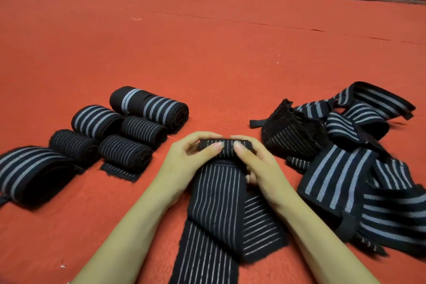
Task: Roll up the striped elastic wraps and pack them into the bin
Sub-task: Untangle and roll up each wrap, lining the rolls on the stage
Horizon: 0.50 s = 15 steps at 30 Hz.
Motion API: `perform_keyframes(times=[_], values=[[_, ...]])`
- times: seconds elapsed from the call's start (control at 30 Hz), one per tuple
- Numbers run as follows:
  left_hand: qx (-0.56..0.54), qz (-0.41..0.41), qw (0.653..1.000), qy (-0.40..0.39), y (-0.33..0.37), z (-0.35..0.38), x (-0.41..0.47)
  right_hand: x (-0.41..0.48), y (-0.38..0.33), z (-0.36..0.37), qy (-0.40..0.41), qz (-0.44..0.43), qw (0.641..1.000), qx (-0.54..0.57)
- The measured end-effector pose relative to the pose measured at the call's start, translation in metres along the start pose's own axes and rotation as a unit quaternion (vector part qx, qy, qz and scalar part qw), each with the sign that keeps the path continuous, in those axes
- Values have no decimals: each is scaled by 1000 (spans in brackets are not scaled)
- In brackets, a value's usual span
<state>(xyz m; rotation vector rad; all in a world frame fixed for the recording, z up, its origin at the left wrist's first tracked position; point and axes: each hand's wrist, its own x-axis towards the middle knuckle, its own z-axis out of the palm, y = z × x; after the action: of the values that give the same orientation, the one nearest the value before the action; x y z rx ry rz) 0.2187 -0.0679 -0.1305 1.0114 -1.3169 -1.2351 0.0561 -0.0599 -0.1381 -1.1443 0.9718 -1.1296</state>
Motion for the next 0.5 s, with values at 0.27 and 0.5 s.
perform_keyframes(times=[0.27, 0.5], values=[[17, -17, 999, -45, -3, 1, -2, 2, 2, -1, -4, -27, 1000, -10], [14, -31, 998, -48, -4, 6, -1, -1, -2, -2, -37, -48, 997, -51]])
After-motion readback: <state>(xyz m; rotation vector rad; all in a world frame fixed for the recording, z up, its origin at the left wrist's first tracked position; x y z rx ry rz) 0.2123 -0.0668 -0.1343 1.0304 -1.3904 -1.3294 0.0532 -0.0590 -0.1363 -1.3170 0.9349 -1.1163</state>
